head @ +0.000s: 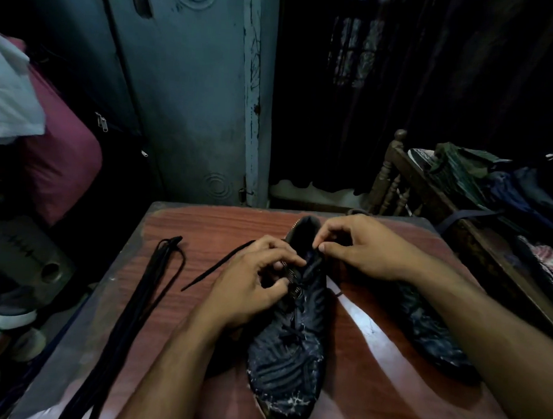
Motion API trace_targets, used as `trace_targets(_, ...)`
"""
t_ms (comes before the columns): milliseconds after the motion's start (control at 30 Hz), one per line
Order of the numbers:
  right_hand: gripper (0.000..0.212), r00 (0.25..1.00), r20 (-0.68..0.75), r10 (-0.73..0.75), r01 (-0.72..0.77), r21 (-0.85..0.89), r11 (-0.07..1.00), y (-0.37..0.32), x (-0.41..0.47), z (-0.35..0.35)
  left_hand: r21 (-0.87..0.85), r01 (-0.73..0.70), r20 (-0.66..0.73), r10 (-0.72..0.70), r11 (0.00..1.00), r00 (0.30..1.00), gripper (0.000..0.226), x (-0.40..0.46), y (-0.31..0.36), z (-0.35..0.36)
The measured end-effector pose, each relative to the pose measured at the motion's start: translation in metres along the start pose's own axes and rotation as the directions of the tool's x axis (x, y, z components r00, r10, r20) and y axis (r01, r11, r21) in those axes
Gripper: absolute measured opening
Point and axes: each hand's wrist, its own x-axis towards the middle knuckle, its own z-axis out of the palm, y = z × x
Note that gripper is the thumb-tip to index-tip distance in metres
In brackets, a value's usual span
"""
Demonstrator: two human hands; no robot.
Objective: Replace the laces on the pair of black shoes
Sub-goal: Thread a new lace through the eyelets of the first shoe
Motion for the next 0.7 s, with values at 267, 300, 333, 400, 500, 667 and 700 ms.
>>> trace_targets(267, 0.024, 0.994, -0.001, -0.106, 0.106, 0.060, 0.993, -0.007, -0.018, 0.026, -0.021, -0.033, 0.023, 0.033, 0.999, 0.999, 0.022, 0.001, -0.007, -0.006)
trace_targets(300, 0.023, 0.994, 0.002, -0.112, 0.112, 0.031, 0.993, -0.006, -0.018, 0.027, -0.016, -0.039, 0.028, 0.040, 0.999, 0.999, 0.021, 0.001, -0.007, -0.006)
trace_targets(333, 0.023, 0.994, 0.006, -0.111, 0.111, 0.012, 0.994, -0.004, -0.018, 0.028, -0.014, -0.046, 0.033, 0.046, 0.999, 0.998, 0.019, 0.001, -0.007, -0.006)
trace_targets(400, 0.022, 0.995, 0.020, -0.102, 0.102, 0.011, 0.995, -0.001, -0.018, 0.029, -0.004, -0.061, 0.027, 0.061, 0.998, 0.998, 0.016, 0.001, -0.006, -0.005)
trace_targets(500, 0.020, 0.995, 0.033, -0.093, 0.092, 0.040, 0.995, 0.000, -0.017, 0.028, 0.081, -0.134, -0.057, 0.139, 0.988, 0.989, 0.010, 0.000, -0.005, 0.000)
trace_targets(667, 0.016, 0.997, 0.000, -0.071, 0.070, 0.196, 0.978, 0.007, -0.017, 0.033, 0.155, -0.209, -0.147, 0.232, 0.965, 0.962, 0.006, -0.004, 0.002, 0.008)
trace_targets(700, 0.017, 0.997, -0.021, -0.079, 0.081, 0.230, 0.970, 0.009, -0.017, 0.036, 0.190, -0.223, -0.141, 0.252, 0.956, 0.957, 0.005, -0.005, 0.002, 0.009)
